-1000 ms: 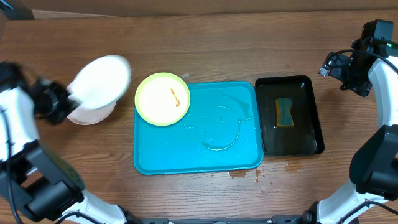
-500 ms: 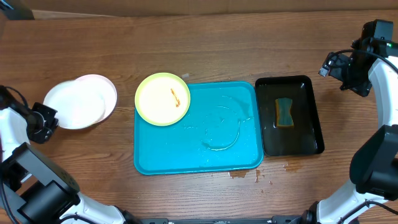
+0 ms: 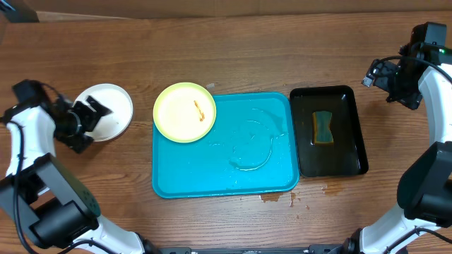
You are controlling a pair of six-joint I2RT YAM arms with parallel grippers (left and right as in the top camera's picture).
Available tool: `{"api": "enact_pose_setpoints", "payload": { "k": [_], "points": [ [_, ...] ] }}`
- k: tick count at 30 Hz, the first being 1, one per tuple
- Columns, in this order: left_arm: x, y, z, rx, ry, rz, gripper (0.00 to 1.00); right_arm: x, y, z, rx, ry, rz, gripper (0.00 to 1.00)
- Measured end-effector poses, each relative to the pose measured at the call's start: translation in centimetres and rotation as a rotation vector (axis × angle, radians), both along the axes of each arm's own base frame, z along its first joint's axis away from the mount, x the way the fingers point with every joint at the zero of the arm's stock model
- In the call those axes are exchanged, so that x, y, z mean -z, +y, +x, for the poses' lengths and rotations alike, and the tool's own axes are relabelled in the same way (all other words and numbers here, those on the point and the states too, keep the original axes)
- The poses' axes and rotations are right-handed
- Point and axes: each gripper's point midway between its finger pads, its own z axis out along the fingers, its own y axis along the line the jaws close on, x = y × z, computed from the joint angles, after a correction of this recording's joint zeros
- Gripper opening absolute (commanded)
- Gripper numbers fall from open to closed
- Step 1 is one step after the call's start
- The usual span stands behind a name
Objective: Clean dirty plates on tray and stack at the side
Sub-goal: 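Move the left gripper to the yellow plate and grip its rim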
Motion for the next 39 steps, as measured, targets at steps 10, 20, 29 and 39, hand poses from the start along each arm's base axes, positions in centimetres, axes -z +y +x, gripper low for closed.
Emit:
{"api": "enact_pose_setpoints", "payload": {
  "k": [10,20,29,39],
  "points": [
    [0.4,-10.4,-1.3,0.382,0.110,-0.019,1.00,0.0,0.0,0.0,-0.001,0.001,0.000,1.00],
    [1.1,-13.5,-1.3,0.536,0.145,0.102,1.00,0.0,0.0,0.0,0.000,0.000,0.000,1.00],
    [1.2,-13.6,0.5,0.553,0.086,0.175,1.00,0.0,0.0,0.0,-0.001,0.000,0.000,1.00],
    [0.9,-12.8,4.0,0.502,-0.033,0.256,0.82,0.0,0.0,0.0,-0.001,0.000,0.000,1.00]
  ]
}}
